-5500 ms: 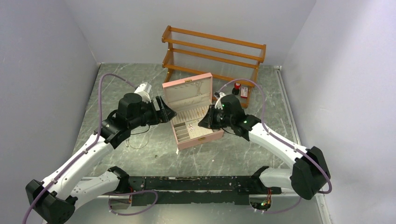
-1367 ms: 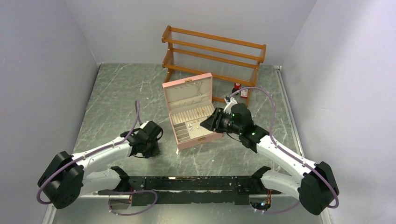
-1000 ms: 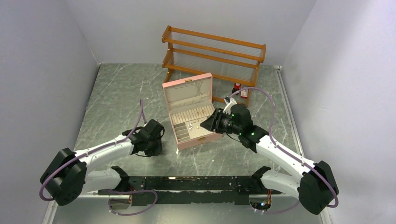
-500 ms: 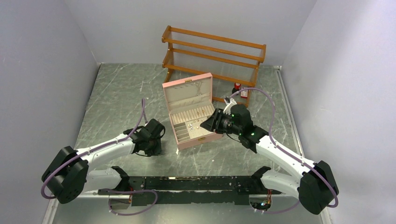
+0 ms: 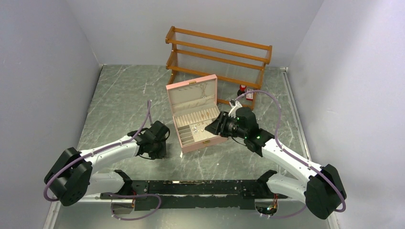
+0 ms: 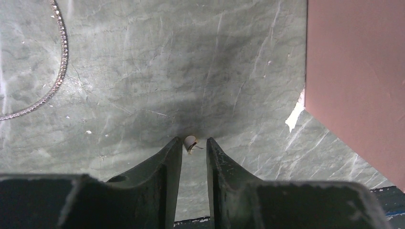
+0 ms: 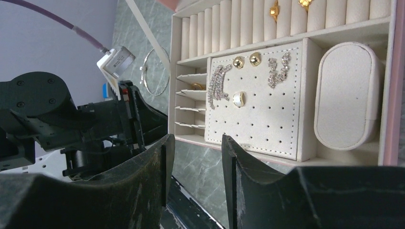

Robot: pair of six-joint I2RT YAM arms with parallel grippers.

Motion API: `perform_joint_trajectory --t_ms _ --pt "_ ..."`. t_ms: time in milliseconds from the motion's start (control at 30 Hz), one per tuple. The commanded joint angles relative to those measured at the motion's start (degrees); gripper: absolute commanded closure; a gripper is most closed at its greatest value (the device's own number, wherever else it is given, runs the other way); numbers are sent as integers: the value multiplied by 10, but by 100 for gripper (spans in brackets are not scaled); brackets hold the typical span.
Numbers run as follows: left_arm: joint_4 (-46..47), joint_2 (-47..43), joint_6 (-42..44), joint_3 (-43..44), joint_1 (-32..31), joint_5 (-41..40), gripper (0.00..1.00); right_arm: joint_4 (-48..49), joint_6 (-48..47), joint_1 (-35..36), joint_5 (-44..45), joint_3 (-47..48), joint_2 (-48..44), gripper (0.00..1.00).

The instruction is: Organize the mixed jewelry

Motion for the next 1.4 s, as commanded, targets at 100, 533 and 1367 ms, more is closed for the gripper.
perform_joint_trajectory --t_ms 100,533,1367 --pt "-17 11 8 9 -4 -10 73 13 0 1 -5 -9 -8 55" --pt "36 -12 16 -6 -3 41 81 14 1 3 -7 -12 -11 55" --pt "105 -39 22 -39 -3 79 91 15 3 2 -9 -12 -12 55"
